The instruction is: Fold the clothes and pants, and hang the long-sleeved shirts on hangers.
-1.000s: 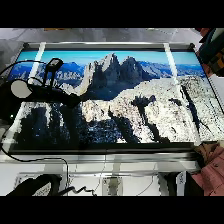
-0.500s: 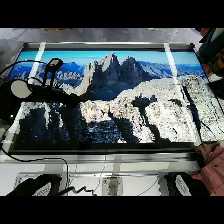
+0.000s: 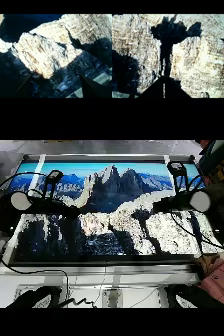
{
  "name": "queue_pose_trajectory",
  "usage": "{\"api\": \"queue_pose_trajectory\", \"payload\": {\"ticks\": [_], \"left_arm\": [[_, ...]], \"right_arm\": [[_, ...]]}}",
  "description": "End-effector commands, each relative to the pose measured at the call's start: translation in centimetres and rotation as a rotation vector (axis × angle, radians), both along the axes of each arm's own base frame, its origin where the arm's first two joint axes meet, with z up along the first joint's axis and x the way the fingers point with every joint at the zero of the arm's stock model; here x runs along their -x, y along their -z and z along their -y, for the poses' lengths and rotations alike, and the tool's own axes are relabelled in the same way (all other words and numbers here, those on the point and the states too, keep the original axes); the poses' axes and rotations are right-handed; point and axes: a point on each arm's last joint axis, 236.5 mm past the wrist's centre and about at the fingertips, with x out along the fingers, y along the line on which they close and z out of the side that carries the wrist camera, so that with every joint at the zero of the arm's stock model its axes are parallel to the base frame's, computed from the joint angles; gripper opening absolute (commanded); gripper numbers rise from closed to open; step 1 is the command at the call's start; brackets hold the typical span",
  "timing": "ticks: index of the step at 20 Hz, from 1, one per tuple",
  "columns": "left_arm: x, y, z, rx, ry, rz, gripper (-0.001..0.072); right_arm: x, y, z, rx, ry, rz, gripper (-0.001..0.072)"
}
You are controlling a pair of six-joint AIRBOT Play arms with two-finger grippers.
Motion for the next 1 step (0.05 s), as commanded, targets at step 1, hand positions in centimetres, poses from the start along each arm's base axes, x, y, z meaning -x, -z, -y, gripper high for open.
{"api": "queue_pose_trajectory", "payload": {"ticks": [1], "left_arm": [[-0.01,-0.06,-0.02,0.0,0.0,0.002,0.0691]], "right_arm": [[-1.03,1.5,0.36,0.037,0.071,-0.014,0.0019]]}}
